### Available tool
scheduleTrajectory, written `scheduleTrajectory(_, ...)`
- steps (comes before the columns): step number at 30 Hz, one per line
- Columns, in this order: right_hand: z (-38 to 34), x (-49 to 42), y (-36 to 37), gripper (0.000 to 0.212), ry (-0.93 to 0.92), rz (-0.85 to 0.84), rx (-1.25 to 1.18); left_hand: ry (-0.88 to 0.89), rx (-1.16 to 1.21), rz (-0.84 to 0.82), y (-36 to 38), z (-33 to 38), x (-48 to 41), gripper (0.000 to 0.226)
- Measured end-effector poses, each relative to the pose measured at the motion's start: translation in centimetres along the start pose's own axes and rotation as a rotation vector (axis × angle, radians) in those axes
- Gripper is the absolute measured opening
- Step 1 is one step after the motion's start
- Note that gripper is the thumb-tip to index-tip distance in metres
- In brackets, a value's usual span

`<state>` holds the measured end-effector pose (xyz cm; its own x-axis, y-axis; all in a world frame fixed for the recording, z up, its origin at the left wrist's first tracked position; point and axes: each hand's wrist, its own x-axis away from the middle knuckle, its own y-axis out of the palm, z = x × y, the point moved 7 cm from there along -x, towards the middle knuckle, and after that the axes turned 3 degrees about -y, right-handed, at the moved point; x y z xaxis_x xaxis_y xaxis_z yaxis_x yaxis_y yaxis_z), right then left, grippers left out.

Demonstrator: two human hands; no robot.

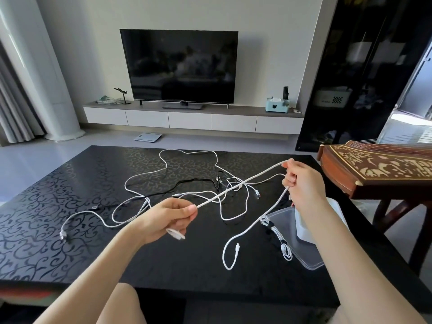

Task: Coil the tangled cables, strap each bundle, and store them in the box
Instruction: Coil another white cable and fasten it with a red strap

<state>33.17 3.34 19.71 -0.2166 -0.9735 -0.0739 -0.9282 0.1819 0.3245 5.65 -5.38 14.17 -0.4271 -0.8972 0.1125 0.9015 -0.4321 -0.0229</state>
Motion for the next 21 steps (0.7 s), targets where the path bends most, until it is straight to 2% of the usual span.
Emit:
scheduleTrajectory(4,1.2,-0.4,-0.8,0.025,0.069,0.061,-0.180,-0.077,-0.163,-0.073,0.7,-0.4,0.4,0.013)
scheduleTrajectory(6,1.6,-0.6,-1.3,0.024,0.092,0.099,-0.196,-0.063,-0.316,-0.027,0.6,-0.4,0.2,0.011)
scheduleTrajectory(7,1.6,-0.4,-1.5,0.023,0.088,0.124,-0.124,-0.056,-0.326,0.033,0.2,-0.4,0.0,0.010)
scheduleTrajectory(8,1.4,-0.3,-1.6,0.022,0.053,0.135,0.040,-0.053,-0.311,0.104,-0.3,-0.5,-0.2,0.009)
scheduleTrajectory(9,1.0,0.0,-1.4,0.022,0.001,0.121,0.309,-0.042,-0.319,0.167,-0.7,-0.5,-0.3,0.009)
scheduleTrajectory(10,0.7,0.3,-0.9,0.022,-0.065,0.069,0.675,-0.021,-0.374,0.225,-0.9,-0.2,-0.4,0.010)
scheduleTrajectory(12,0.4,2.2,1.3,0.008,-0.218,-0.027,1.402,0.038,-0.546,0.302,-0.6,0.6,-0.6,0.017)
scheduleTrajectory(13,0.4,3.4,2.4,0.031,-0.359,-0.010,1.638,0.071,-0.623,0.330,-0.2,1.1,-0.9,0.020)
scheduleTrajectory(14,0.6,4.9,4.1,0.056,-0.557,-0.043,1.735,0.094,-0.699,0.350,0.2,1.5,-1.2,0.021)
scheduleTrajectory(15,0.6,6.8,6.1,0.073,-0.783,-0.109,1.669,0.109,-0.764,0.360,0.7,1.8,-1.4,0.021)
scheduleTrajectory(16,0.7,8.8,7.9,0.079,-0.983,-0.193,1.555,0.117,-0.822,0.361,1.2,2.1,-1.7,0.020)
scheduleTrajectory(17,1.3,10.4,9.5,0.078,-1.102,-0.294,1.487,0.126,-0.864,0.353,1.8,2.3,-2.0,0.018)
scheduleTrajectory(19,2.6,11.9,11.1,0.058,-1.178,-0.486,1.470,0.165,-0.867,0.346,2.6,2.9,-2.2,0.018)
scheduleTrajectory(21,2.9,10.9,10.9,0.017,-1.023,-0.589,1.411,0.187,-0.866,0.400,2.5,3.7,-1.9,0.015)
